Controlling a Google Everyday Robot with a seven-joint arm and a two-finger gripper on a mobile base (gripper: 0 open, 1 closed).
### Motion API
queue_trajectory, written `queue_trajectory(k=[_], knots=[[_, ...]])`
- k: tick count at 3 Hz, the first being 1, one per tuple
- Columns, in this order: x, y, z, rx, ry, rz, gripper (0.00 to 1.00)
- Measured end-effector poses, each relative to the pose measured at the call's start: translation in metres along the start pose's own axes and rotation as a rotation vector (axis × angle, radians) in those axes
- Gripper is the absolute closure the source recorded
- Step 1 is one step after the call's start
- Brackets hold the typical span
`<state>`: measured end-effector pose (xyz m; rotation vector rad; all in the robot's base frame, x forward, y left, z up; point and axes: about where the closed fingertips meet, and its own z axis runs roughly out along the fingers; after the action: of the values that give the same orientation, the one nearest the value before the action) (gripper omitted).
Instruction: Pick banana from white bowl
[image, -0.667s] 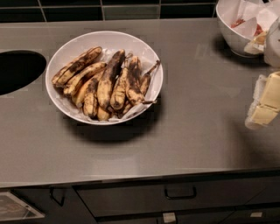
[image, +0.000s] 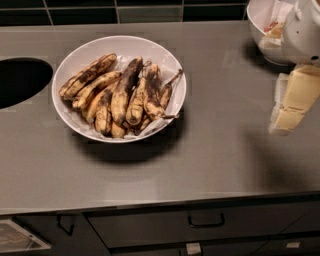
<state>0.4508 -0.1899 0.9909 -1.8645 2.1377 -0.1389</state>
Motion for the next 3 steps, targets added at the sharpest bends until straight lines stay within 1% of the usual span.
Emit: queue_trajectory(k=[1,2,3], knots=[[-0.059,-0.017,-0.003,-0.002,0.002,-0.194,0.00],[-0.123,-0.031,-0.002,0.018,-0.038,-0.363,0.00],[-0.123,-0.031,-0.002,0.018,-0.038,-0.363,0.00]])
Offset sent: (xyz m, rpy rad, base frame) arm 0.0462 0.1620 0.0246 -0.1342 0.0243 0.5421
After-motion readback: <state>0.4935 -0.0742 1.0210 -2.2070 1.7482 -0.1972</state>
